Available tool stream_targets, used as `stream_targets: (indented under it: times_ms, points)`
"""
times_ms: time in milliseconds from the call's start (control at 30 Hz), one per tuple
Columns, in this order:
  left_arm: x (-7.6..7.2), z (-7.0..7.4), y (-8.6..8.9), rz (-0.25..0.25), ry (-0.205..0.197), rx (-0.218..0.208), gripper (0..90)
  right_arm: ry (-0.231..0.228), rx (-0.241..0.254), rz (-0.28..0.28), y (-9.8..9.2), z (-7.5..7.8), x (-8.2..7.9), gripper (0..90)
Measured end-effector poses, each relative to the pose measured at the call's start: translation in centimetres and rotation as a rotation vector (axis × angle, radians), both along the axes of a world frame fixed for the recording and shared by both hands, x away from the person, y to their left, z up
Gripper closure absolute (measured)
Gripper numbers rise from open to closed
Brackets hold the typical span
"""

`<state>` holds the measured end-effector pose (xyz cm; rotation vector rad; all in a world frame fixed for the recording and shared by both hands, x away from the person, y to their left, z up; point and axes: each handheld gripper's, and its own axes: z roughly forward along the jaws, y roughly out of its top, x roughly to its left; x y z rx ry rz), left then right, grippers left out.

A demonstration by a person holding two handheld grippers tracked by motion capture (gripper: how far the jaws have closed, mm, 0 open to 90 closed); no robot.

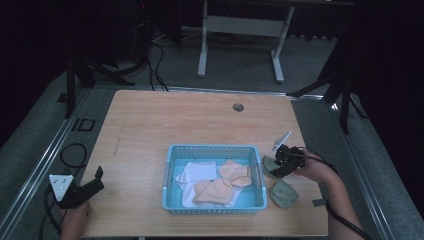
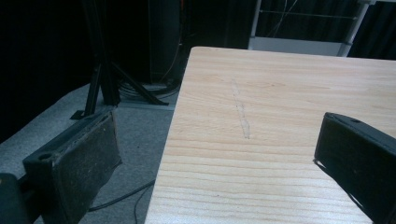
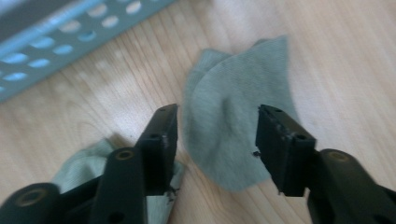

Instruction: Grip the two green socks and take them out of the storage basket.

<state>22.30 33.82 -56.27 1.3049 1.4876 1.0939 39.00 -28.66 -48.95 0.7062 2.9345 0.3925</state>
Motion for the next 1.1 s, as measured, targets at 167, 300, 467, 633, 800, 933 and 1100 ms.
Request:
stream_targets:
  times_ms: [167, 300, 467, 633, 800, 933, 1100]
  points:
    - [0.0, 0.0, 0.0, 0.002, 0.001, 0.001, 0.5, -0.054, 0.05, -0.085, -1.6, 1.3, -0.1, 39.3]
    - [0.0, 0.0, 0.0, 0.002, 0.002, 0.002, 0.5, -0.077, 0.083, -0.186, -3.2, 1.2, 0.0, 36.6]
    - [0.0, 0.0, 0.0, 0.004, 0.002, 0.002, 0.5, -0.12, 0.099, -0.307, -4.9, 0.3, 0.0, 28.9]
    - [0.0, 0.0, 0.0, 0.003, 0.0, 0.0, 0.5, -0.171, 0.193, -0.417, -6.9, -0.3, -0.5, 20.5]
    - [0.0, 0.0, 0.0, 0.001, 0.003, -0.001, 0.5, -0.155, 0.315, -0.449, -8.6, -1.5, -1.7, 10.8]
    - [0.0, 0.0, 0.0, 0.002, 0.003, -0.001, 0.5, -0.205, 0.365, -0.535, -9.9, -2.5, -2.5, 10.8]
    - [0.0, 0.0, 0.0, 0.002, 0.002, -0.001, 0.5, -0.326, 0.448, -0.646, -11.4, -3.1, -3.9, 11.7]
